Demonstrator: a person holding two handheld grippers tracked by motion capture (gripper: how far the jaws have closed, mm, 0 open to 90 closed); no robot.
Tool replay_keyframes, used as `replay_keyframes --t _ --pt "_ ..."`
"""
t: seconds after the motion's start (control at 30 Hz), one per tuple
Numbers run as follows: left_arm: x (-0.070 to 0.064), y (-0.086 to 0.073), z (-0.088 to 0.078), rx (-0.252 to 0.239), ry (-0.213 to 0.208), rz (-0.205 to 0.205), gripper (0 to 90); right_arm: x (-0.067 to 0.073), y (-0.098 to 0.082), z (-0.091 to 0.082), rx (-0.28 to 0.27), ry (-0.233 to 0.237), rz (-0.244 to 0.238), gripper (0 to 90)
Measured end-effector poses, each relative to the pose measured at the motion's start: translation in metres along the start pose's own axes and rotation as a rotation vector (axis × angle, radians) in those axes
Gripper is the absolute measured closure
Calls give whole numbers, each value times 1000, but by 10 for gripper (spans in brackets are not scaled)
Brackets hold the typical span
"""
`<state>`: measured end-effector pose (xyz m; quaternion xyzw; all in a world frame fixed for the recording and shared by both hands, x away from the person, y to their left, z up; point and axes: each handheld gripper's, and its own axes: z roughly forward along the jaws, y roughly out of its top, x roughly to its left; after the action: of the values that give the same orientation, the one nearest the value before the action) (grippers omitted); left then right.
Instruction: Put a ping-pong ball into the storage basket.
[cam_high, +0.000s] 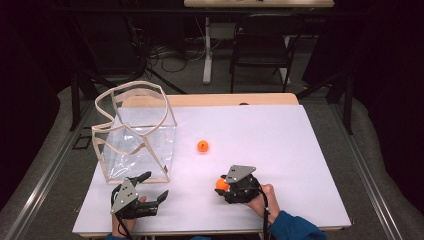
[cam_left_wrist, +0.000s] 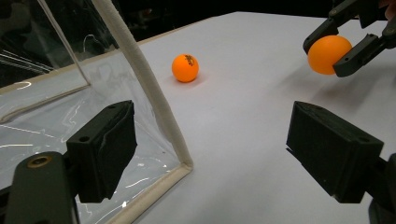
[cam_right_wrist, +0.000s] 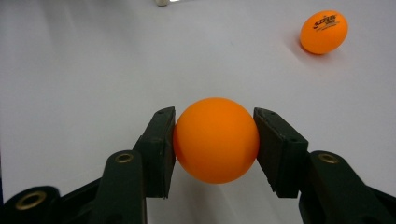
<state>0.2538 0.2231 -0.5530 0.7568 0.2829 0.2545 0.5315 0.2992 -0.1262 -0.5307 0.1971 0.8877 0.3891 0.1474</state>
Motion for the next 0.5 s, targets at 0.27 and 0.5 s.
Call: replay_keyframes --t 0.27,0.5 --pt "0 0 1 2 -4 8 157 -1 2 -3 -33 -16 -2 508" --pt "0 0 1 2 -4 9 157 -3 3 -3 -54 -28 4 508"
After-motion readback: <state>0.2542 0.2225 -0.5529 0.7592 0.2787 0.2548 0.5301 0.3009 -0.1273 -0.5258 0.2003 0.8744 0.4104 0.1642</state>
